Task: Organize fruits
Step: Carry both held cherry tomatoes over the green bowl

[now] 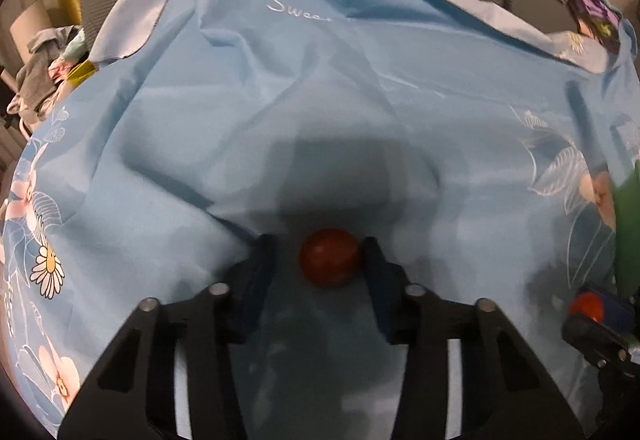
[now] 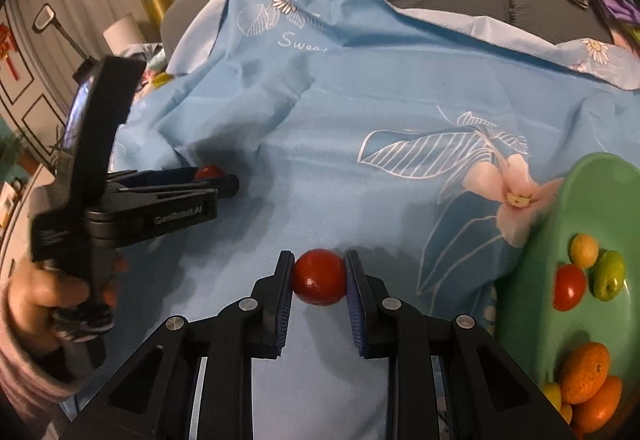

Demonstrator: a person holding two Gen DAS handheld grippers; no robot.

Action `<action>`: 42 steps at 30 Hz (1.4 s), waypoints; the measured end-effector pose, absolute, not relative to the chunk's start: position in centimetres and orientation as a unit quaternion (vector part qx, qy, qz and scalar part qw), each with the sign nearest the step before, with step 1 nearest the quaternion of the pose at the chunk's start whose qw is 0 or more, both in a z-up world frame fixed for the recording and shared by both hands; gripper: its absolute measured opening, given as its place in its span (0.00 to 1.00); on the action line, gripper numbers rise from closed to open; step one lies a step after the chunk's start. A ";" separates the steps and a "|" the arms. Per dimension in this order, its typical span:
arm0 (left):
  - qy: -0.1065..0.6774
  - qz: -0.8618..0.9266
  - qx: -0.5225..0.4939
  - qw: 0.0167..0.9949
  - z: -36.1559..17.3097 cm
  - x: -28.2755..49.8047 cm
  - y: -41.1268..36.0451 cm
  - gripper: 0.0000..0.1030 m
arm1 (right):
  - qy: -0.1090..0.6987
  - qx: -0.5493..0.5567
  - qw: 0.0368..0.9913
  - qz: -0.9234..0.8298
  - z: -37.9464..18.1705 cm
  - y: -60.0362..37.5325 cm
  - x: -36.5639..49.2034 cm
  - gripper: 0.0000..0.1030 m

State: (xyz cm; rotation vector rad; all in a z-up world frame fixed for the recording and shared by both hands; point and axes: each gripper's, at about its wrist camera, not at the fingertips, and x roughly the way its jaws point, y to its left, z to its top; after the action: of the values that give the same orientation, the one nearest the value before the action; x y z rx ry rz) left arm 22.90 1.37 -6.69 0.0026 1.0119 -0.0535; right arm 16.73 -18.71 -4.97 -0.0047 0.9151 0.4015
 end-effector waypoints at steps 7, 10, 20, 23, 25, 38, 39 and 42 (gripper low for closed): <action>0.491 -0.038 0.004 0.871 -6.1 21.9 1.2 0.26 | 0.424 0.008 0.886 0.189 -4.0 -19.6 15.4 0.26; 0.482 -0.056 0.012 0.874 -4.7 20.4 0.3 0.26 | 0.416 0.012 0.889 0.188 -3.3 -20.0 14.6 0.26; 0.433 -0.146 0.055 0.888 1.3 14.3 -6.7 0.26 | 0.380 0.034 0.911 0.159 -0.3 -23.8 10.6 0.26; 0.424 -0.172 0.064 0.887 2.5 13.4 -8.8 0.26 | 0.369 0.039 0.917 0.144 0.5 -25.4 9.4 0.26; 0.418 -0.188 0.072 0.886 3.3 12.7 -10.5 0.26 | 0.361 0.046 0.922 0.133 1.1 -26.8 8.6 0.26; 0.427 -0.269 0.114 0.856 3.2 11.4 -21.2 0.26 | 0.363 0.073 0.927 0.057 0.9 -34.6 6.9 0.26; 0.433 -0.272 0.115 0.852 2.9 11.7 -21.9 0.26 | 0.366 0.073 0.926 0.051 0.7 -35.1 7.0 0.26; 0.444 -0.276 0.120 0.844 2.0 12.3 -23.6 0.27 | 0.373 0.070 0.924 0.039 0.2 -36.2 7.5 0.26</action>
State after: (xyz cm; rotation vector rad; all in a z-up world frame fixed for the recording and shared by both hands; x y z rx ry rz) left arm 12.28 -23.56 1.99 0.2530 0.9373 -0.5828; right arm 7.45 -36.18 0.24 0.1437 0.7650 0.0797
